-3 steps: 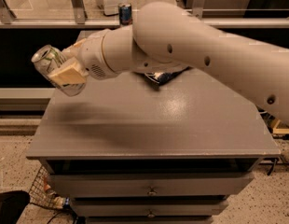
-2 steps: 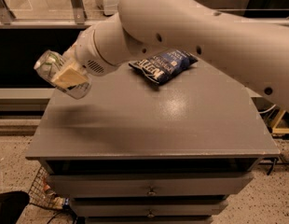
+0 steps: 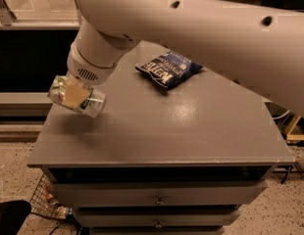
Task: Knock 7up can over
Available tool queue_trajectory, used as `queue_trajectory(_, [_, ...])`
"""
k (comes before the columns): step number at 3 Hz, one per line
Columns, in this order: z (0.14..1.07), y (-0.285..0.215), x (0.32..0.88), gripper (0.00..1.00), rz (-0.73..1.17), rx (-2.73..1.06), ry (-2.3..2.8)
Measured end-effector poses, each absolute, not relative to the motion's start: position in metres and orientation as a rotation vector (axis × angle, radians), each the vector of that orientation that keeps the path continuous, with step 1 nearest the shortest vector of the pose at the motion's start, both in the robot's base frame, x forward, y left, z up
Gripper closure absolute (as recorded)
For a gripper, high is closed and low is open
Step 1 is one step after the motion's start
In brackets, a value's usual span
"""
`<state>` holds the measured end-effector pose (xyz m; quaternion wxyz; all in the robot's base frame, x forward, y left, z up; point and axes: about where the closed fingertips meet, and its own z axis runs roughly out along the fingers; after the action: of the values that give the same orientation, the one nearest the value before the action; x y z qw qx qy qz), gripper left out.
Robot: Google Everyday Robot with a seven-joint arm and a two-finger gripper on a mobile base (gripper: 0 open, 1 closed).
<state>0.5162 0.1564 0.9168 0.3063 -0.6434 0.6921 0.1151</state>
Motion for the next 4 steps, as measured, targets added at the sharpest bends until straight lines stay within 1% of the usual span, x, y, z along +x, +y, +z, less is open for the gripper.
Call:
queue_trajectory(2, [0.866,0.135,0.529,1.00,-0.019,-1.796,2.076])
queue_trajectory(3, [0.867,0.132,0.532,0.84,-0.050,-1.793,2.082])
queue_trajectory(4, [0.867,0.131,0.531,0.62,-0.052,-1.794,2.082])
